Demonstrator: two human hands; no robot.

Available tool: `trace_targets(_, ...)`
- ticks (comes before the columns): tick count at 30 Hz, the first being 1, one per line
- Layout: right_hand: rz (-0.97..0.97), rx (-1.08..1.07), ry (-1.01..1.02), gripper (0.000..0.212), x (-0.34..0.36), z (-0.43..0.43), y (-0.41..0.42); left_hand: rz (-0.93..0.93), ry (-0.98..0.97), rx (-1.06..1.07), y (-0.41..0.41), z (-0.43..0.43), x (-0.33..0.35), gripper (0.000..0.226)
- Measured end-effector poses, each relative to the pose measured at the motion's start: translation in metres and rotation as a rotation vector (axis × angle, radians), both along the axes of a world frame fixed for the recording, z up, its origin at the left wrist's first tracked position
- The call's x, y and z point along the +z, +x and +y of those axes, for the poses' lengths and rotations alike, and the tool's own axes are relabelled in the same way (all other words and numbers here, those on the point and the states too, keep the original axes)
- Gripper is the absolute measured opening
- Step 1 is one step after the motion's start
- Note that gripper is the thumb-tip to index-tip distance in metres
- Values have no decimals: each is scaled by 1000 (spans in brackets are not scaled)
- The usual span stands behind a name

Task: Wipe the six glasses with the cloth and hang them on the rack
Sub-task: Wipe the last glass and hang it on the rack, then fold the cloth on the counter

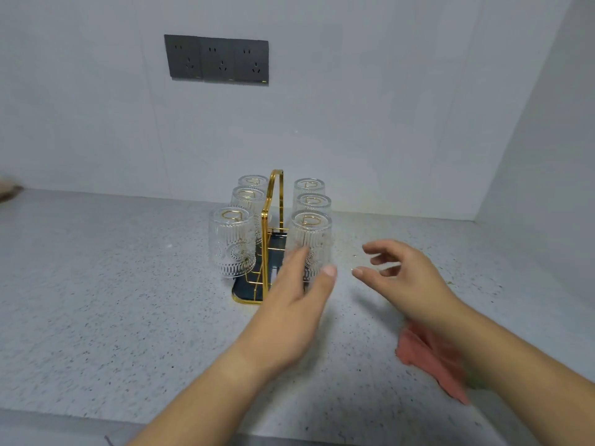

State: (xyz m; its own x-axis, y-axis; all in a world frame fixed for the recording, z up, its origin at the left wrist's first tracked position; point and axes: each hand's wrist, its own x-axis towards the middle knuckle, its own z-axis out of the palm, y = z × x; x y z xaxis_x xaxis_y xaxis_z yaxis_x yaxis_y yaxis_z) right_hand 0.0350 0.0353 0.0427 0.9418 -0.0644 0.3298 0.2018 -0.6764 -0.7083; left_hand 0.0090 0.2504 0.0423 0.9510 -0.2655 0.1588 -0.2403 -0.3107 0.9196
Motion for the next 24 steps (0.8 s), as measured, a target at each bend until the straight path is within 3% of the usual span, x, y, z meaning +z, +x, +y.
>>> trace_targets(4, 74, -25, -232, 23, -16, -43, -43, -106, 100, 203, -4, -22, -16, 47)
trace_targets(7, 118, -42, -372, 35, -31, -65, -68, -109, 61, 290, -6, -38, -20, 35)
trace_targets(14, 229, 40, -529, 49, -54, -87, -92, -97, 183, 20, -13, -87, -49, 18)
trace_targets(18, 211, 87, -524, 45, -54, -89, -93, 49, 207, -134, 2, -113, -54, 7)
trace_targets(21, 243, 64, -592, 47, -53, -95, -98, 133, 175, -244, 16, -128, -46, 17)
trace_targets(24, 300, -77, -742, 69, -55, -106, -109, 81, 310, -413, 15, -149, -43, 25)
